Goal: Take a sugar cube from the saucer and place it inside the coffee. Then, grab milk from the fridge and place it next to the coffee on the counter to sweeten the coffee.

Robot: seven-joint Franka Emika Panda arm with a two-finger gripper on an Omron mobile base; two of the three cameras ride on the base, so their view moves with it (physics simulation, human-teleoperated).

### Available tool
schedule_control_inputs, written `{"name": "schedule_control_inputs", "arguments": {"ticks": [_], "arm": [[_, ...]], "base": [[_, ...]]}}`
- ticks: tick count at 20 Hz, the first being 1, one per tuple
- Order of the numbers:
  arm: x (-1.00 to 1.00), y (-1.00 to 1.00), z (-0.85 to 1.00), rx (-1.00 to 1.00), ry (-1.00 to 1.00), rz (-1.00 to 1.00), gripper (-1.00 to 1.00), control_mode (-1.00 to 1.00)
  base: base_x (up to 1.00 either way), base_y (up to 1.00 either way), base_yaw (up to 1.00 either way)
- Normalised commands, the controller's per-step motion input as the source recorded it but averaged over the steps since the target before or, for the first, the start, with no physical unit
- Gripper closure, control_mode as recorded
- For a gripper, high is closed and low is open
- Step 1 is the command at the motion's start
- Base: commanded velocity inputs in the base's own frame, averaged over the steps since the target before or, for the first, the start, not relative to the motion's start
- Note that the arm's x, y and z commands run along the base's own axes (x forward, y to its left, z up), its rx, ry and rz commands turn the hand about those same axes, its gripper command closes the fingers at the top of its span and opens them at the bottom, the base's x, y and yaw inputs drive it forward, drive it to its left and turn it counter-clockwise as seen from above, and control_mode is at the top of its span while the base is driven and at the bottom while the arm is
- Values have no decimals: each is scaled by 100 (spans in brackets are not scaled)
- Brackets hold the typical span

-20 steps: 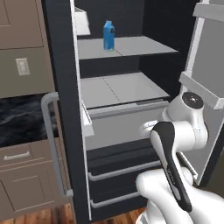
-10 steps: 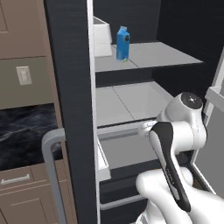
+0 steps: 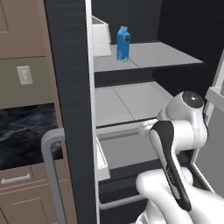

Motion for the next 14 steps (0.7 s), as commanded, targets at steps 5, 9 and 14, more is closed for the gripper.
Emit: {"name": "schedule_control_inputs", "arguments": {"ticks": [5, 9, 14], "arm": [[12, 0, 92, -1, -8, -1, -100, -100], [17, 0, 100, 0, -5, -1, -100, -100], [8, 0, 100, 0, -2, 0, -100, -100]], "base": [[0, 0, 0], [0, 0, 0], [0, 0, 0]]}}
